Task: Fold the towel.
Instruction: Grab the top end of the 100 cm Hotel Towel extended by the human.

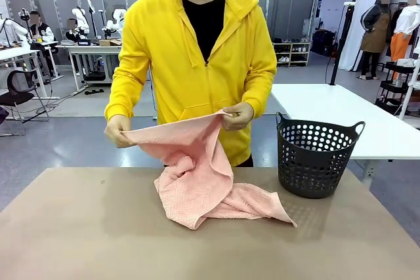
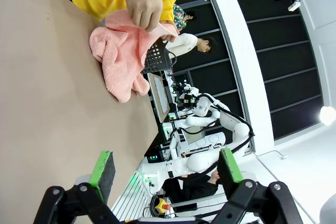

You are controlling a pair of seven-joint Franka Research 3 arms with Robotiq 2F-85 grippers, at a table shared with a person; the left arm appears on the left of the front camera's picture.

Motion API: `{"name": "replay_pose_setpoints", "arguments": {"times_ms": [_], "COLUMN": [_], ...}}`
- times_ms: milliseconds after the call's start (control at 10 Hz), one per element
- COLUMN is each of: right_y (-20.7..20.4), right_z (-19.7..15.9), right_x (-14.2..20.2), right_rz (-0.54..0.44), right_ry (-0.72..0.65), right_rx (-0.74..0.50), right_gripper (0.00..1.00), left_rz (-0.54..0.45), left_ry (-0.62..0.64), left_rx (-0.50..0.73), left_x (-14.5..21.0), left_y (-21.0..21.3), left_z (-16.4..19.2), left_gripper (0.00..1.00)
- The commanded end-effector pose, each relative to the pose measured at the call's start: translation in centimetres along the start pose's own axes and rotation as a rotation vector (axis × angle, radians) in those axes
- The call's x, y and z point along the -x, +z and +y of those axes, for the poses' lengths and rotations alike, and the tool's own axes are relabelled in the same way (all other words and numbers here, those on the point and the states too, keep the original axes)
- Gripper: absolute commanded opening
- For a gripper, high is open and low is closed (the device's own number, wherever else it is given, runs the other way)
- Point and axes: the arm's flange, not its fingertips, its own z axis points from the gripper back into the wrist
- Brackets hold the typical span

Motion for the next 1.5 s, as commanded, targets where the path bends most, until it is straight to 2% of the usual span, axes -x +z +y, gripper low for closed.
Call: {"name": "replay_pose_setpoints", "arguments": {"times_ms": [0, 1400], "right_y": [0.18, 0.18], "right_z": [0.07, 0.07], "right_x": [0.00, 0.00], "right_rz": [-0.003, -0.003], "right_ry": [0.001, 0.001], "right_rx": [0.002, 0.002], "right_gripper": [1.00, 1.00], "left_rz": [-0.006, -0.006], "left_ry": [-0.001, -0.001], "left_rx": [-0.011, -0.011], "left_x": [-0.01, -0.01], "left_y": [0.15, 0.15], "left_z": [0.01, 0.01], "left_gripper": [1.00, 1.00]}}
